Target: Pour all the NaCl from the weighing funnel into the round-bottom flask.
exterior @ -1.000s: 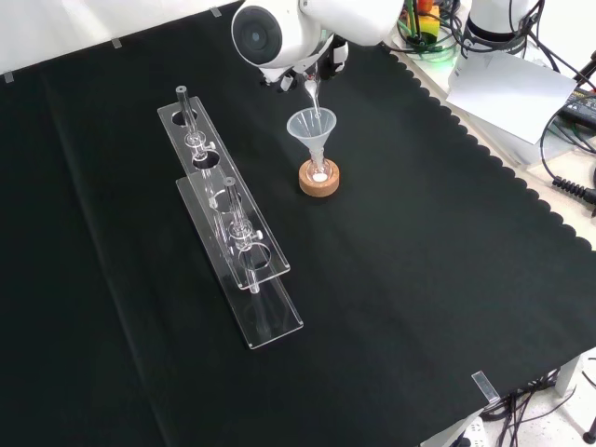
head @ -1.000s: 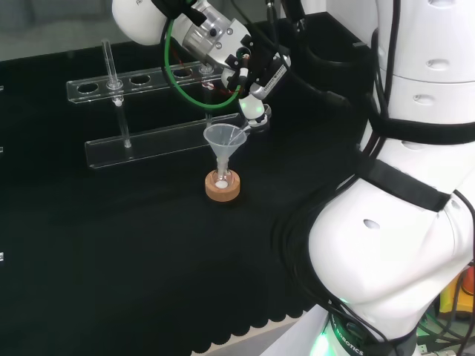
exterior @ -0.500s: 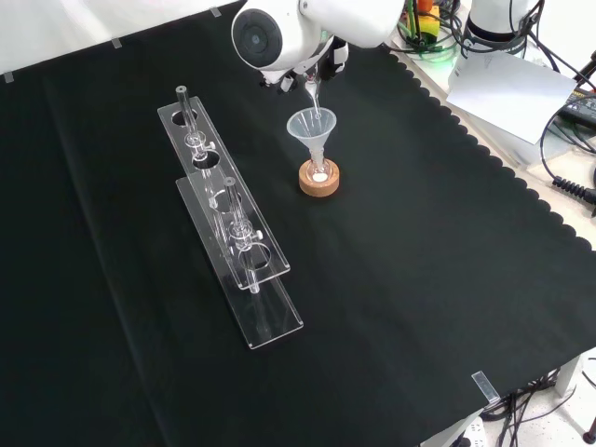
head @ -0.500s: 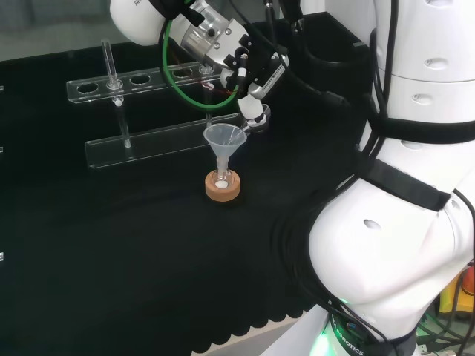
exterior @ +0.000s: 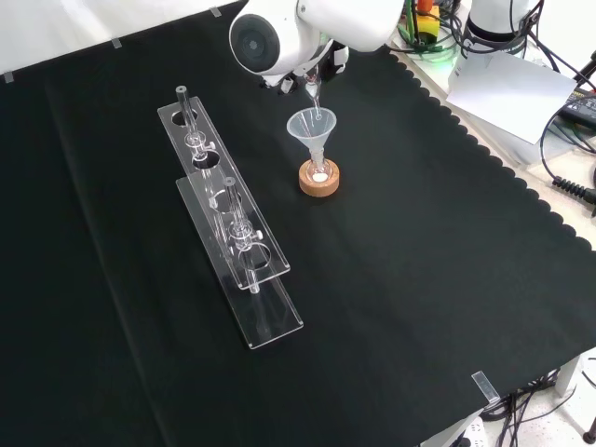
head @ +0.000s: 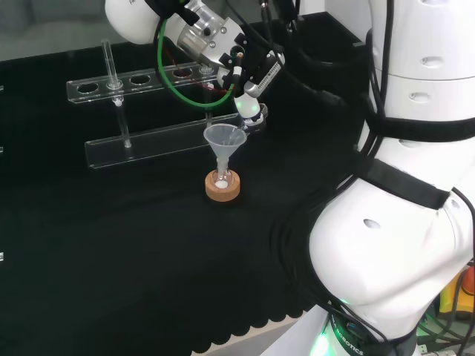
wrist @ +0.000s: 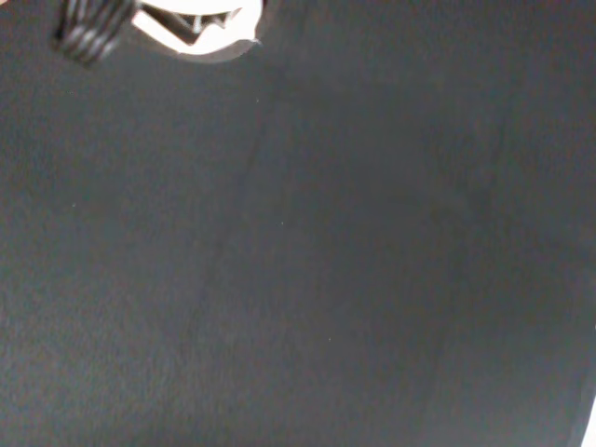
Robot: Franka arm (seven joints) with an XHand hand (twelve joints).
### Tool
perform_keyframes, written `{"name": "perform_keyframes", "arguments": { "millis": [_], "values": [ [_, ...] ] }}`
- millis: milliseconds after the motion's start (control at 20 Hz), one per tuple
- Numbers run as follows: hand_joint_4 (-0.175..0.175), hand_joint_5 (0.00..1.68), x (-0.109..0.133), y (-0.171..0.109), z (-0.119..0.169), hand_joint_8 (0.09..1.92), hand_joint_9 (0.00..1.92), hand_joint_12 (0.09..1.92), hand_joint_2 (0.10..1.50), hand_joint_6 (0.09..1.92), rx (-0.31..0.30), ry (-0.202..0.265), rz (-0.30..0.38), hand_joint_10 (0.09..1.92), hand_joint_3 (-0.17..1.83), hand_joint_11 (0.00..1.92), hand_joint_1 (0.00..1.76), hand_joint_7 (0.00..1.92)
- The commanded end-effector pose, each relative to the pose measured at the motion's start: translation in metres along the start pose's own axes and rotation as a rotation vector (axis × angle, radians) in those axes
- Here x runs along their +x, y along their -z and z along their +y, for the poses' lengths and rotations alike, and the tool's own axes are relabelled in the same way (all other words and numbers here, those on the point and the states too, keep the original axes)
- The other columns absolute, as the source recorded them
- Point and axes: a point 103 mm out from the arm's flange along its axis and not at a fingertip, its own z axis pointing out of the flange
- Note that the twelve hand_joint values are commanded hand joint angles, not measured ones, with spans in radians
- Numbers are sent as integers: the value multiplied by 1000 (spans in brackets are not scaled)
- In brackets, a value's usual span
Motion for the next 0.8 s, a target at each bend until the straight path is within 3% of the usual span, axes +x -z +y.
{"name": "perform_keyframes", "arguments": {
  "millis": [50,800],
  "values": [
    [175,1130,0,0,-1,625,669,1317,688,949,8,-2,-2,541,718,342,1080,377],
    [175,1129,2,6,-1,626,669,1319,688,952,46,-17,-24,543,720,341,1080,375]
  ]
}}
